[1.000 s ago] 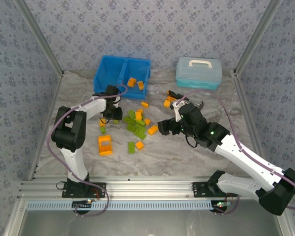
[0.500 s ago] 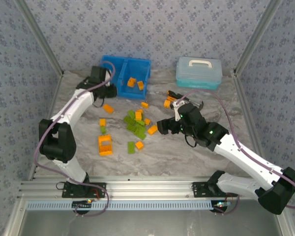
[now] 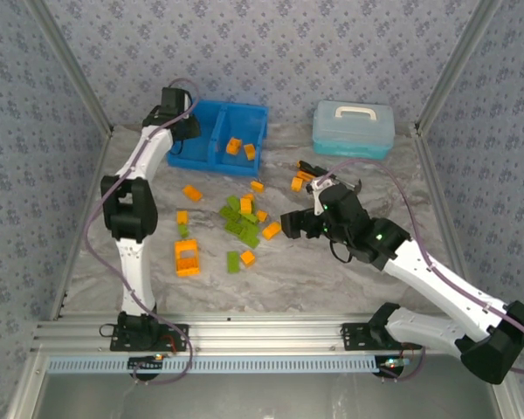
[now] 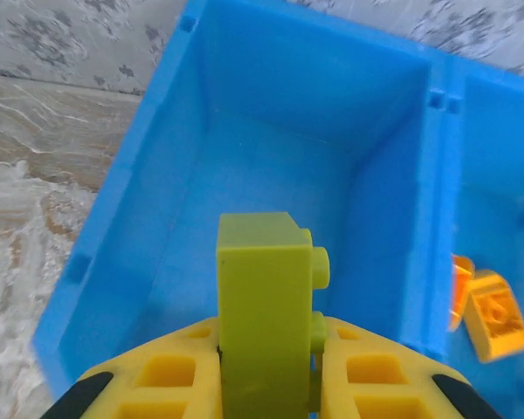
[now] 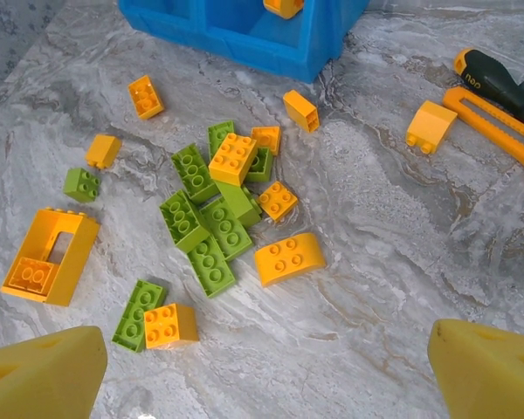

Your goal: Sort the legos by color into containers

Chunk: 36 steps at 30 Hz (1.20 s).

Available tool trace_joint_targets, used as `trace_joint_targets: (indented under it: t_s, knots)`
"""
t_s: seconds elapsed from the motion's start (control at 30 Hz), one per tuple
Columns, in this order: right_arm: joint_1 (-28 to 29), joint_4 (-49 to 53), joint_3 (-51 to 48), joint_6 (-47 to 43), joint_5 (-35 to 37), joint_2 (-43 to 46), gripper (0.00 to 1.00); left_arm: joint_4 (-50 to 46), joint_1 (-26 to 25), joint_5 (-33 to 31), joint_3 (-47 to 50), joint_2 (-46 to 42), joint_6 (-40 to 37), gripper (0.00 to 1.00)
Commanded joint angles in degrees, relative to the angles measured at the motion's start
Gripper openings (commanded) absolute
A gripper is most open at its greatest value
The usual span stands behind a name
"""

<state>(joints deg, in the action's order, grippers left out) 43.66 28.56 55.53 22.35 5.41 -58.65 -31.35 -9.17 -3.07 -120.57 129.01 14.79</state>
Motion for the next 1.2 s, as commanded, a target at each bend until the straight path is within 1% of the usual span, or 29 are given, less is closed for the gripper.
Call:
trace_joint_targets:
  t_s: [0.0, 0.1, 0.23, 0.33, 0.43, 0.53, 0.6, 0.67, 0.7, 0.77, 0.87, 0.93, 1.0, 1.1, 1.17]
  knots:
    - [0.1, 2.1, 1.3, 1.7, 1.7, 1.7, 0.97, -3.8, 0.3, -1.1, -7.0, 3.3, -1.7, 0.17]
    - [0.2, 2.5, 1.5, 2.3, 1.6, 2.4, 0.97, -4.7, 0.5, -1.1, -9.9, 6.4, -1.3, 0.22]
    - [0.1, 3.1, 2.0, 2.8, 1.5, 2.9, 0.97, -6.8, 0.8, 1.9, -13.5, 7.4, -0.9, 0.35]
    - [0.2, 3.2, 2.0, 3.1, 1.5, 3.0, 0.97, -7.1, 0.7, 3.4, -13.4, 4.3, -0.3, 0.44]
    - [0.2, 2.9, 2.1, 3.2, 1.6, 3.0, 0.97, -7.1, 0.7, 4.1, -10.9, -0.9, 1.0, 0.46]
    - [0.2, 2.3, 2.0, 3.3, 1.4, 2.9, 0.97, -5.0, 0.5, 5.2, -1.3, -10.0, 2.7, 0.46]
    - [0.2, 1.7, 1.7, 3.4, 1.5, 2.7, 0.97, -1.9, 0.3, 5.2, 8.0, -17.9, 4.6, 0.45]
    - [0.2, 1.1, 1.3, 3.6, 1.4, 2.4, 0.98, 1.7, 0.3, 5.4, 21.1, -26.9, 7.2, 0.46]
    - [0.2, 0.7, 1.2, 3.7, 1.3, 2.3, 0.98, 2.7, 0.2, 5.4, 26.1, -30.8, 8.2, 0.47]
    - [0.2, 0.0, 1.2, 3.8, 0.8, 1.6, 0.98, 2.5, -0.3, 4.8, 36.5, -38.5, 10.5, 0.49]
    - [0.3, -0.5, 1.4, 3.8, -0.2, 0.4, 0.98, 1.3, -1.3, 3.5, 50.6, -47.6, 15.5, 0.49]
    - [0.4, -0.9, 1.4, 3.9, -0.9, -0.3, 0.98, -0.3, -1.9, 3.2, 58.2, -51.8, 19.9, 0.49]
    - [0.5, -1.4, 1.2, 3.9, -1.4, -0.8, 0.98, -1.3, -3.1, 3.6, 63.6, -54.4, 22.9, 0.49]
    - [0.6, -2.1, 0.4, 4.1, -1.4, -1.4, 0.98, -0.5, -6.9, 3.3, 69.7, -55.4, 26.3, 0.49]
    - [0.6, -2.4, 0.0, 4.3, -1.5, -1.8, 0.98, 1.2, -8.8, 2.7, 72.1, -53.8, 28.9, 0.52]
